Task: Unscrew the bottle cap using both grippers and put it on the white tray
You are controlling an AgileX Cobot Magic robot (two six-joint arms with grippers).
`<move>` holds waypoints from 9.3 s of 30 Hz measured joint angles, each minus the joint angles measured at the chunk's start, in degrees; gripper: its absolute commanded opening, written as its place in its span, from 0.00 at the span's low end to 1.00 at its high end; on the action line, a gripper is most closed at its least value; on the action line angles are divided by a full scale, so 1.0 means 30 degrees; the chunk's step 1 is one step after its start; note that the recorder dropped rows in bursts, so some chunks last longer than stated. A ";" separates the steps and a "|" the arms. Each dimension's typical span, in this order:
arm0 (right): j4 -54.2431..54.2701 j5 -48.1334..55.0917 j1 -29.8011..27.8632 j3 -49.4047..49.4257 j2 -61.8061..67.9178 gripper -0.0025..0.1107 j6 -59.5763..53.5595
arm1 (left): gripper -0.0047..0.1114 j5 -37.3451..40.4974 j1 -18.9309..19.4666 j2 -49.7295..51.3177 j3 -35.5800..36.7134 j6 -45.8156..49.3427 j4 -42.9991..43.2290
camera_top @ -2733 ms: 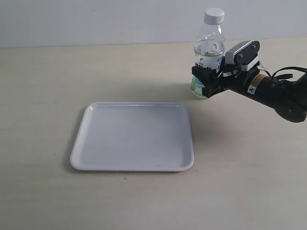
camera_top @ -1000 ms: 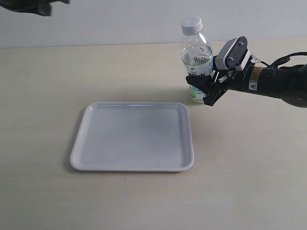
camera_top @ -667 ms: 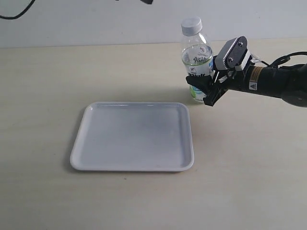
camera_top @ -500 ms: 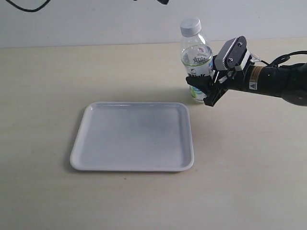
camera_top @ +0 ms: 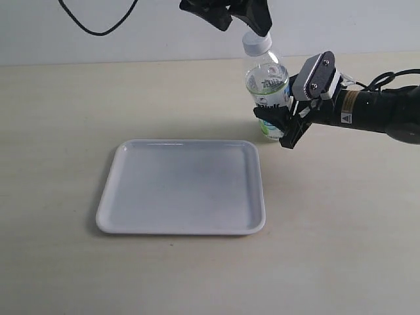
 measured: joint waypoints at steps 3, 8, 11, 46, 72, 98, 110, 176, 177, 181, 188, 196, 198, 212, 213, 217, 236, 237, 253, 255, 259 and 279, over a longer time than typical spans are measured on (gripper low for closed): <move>-0.0037 0.0000 0.0000 0.0000 0.0000 0.02 -0.0041 | 0.64 0.0086 0.0000 0.0342 -0.0308 -0.0260 0.0000; -0.0200 -0.0036 0.0000 -0.0026 0.0000 0.02 -0.0396 | 0.64 0.0087 0.0000 0.0539 -0.0383 -0.0308 -0.0035; -0.0278 -0.0036 0.0000 -0.0026 0.0000 0.02 -0.0522 | 0.64 -0.0021 0.0000 0.0778 -0.0396 -0.0308 -0.0076; -0.0315 -0.0071 0.0000 -0.0026 0.0000 0.02 -0.0558 | 0.63 -0.2124 -0.1396 0.1450 -0.0396 -0.0687 0.2804; -0.0241 -0.0071 0.0000 -0.0026 0.0000 0.02 -0.0384 | 0.63 -0.1940 -0.1396 0.1164 -0.0396 -0.0768 0.2938; -0.0203 -0.0071 0.0000 -0.0026 0.0000 0.02 -0.0384 | 0.04 -0.1926 -0.1396 0.1320 -0.0396 -0.1118 0.3023; -0.0359 -0.0071 0.0000 -0.0044 0.0000 0.02 -0.0532 | 0.04 -0.1355 -0.1396 0.1320 -0.0466 -0.5675 0.3504; -0.0327 0.0088 0.0061 -0.0044 -0.0090 0.02 0.0251 | 0.94 -0.0052 -0.1224 0.0720 -0.0540 1.4280 0.2167; -0.0327 0.0088 0.0061 -0.0044 -0.0090 0.02 0.0251 | 0.94 -0.0052 -0.1224 0.0720 -0.0540 1.5247 0.2112; -0.0327 0.0088 0.0061 -0.0044 -0.0090 0.02 0.0251 | 0.94 -0.0052 -0.1224 0.0720 -0.0540 1.8881 0.2041; -0.0327 0.0088 0.0061 -0.0044 -0.0090 0.02 0.0251 | 0.94 -0.0599 -0.1224 0.0720 -0.0540 2.5251 0.2041; -0.0399 0.0050 0.0061 -0.0044 -0.0090 0.02 -0.0322 | 0.93 -0.1049 -0.1224 0.1110 -0.0540 2.8561 0.2041; -0.0434 0.0050 0.0061 -0.0044 -0.0090 0.02 -0.0386 | 0.91 -0.1200 -0.1224 0.1236 -0.0540 2.9123 0.2084; -0.0366 0.0011 0.0061 -0.0044 -0.0090 0.02 -0.0370 | 0.50 -0.1573 -0.1224 0.1311 -0.0540 2.9671 0.2152; -0.0366 0.0011 0.0061 -0.0044 -0.0090 0.02 -0.0370 | 0.50 -0.1536 -0.1224 0.1311 -0.0540 2.9671 0.2208; -0.0444 0.0011 0.0061 -0.0044 -0.0090 0.02 -0.0411 | 0.46 -0.1284 -0.1224 0.1311 -0.0540 2.9671 0.2326; -0.0511 0.0011 0.0061 -0.0044 -0.0090 0.02 -0.0658 | 0.04 -0.0886 -0.1303 0.1311 -0.0540 2.3697 0.2504; -0.0511 0.0011 0.0061 -0.0044 -0.0090 0.02 -0.0669 | 0.04 -0.0886 -0.1471 0.1311 -0.0540 2.2973 0.2838; -0.0670 -0.0096 0.0061 -0.0044 -0.0090 0.02 -0.1316 | 0.51 0.0008 -0.2101 0.1077 -0.0571 2.4855 0.5137; -0.0670 -0.0096 0.0061 -0.0044 -0.0090 0.02 -0.1316 | 0.51 0.0008 -0.2101 0.1007 -0.0571 2.5028 0.5137; -0.0670 -0.0096 0.0061 -0.0044 -0.0090 0.02 -0.1316 | 0.46 0.0008 -0.2101 0.0958 -0.0571 2.5080 0.5172; -0.0711 -0.0139 0.0061 -0.0044 -0.0090 0.02 -0.1385 | 0.04 0.0008 -0.2101 0.0958 -0.0571 2.2738 0.5419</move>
